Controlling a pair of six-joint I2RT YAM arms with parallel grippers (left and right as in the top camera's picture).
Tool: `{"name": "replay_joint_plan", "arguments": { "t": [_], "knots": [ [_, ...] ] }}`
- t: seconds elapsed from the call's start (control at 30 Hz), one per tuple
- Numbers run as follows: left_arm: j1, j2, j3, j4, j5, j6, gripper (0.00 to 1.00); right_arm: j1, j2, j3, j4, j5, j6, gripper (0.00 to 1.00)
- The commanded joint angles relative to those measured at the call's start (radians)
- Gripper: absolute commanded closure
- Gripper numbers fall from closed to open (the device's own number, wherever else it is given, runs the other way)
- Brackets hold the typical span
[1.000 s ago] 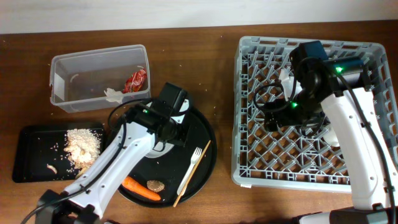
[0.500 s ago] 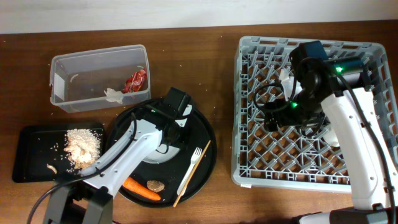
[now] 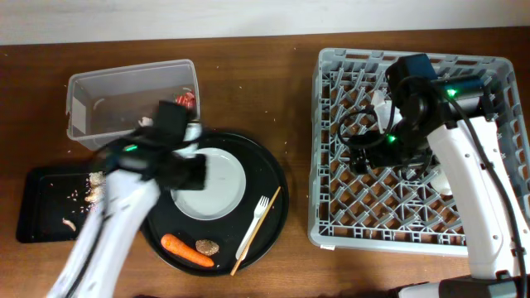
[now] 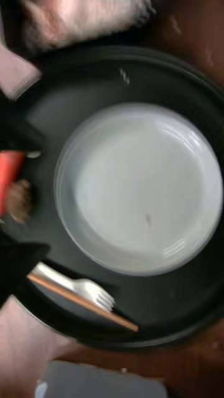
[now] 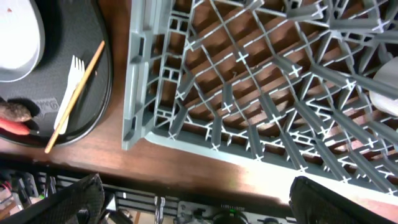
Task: Sort waste into correct bins and load items into the dishwasher rack
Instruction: 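Reach the right gripper to the white plate and grasp its rim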
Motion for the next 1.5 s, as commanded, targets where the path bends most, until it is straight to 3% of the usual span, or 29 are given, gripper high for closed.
{"name": "replay_joint_plan", "arguments": {
  "t": [0.0,0.13,0.27,0.63,0.93,1.03,1.47],
  "knots": [
    [0.202,-0.133,0.016,-0.09,-0.02,-0.005,0.43,0.012,0.0,-0.004,0.019,-0.089,0.004,0.02],
    [0.359,-0.191,0.016,-0.14,-0.019,-0.005,0.24,0.098,0.0,-0.004,0.052,-0.106,0.012,0.02],
    [0.478,-0.202,0.015,-0.176,-0.017,-0.005,0.14,0.24,0.01,-0.004,0.13,-0.101,0.056,0.02],
    [0.517,-0.202,0.008,-0.18,-0.017,-0.005,0.13,0.489,0.176,-0.004,0.347,-0.09,0.089,0.02],
    [0.517,-0.202,0.008,-0.177,-0.017,-0.005,0.13,0.513,0.362,-0.004,0.394,-0.065,0.219,0.0],
    [0.517,-0.202,0.008,-0.177,-0.017,-0.005,0.13,0.525,0.42,-0.004,0.453,-0.114,0.26,0.12],
    [0.517,-0.202,0.008,-0.178,-0.017,-0.005,0.13,0.639,0.591,-0.004,0.671,0.059,0.357,0.28]
  ]
}}
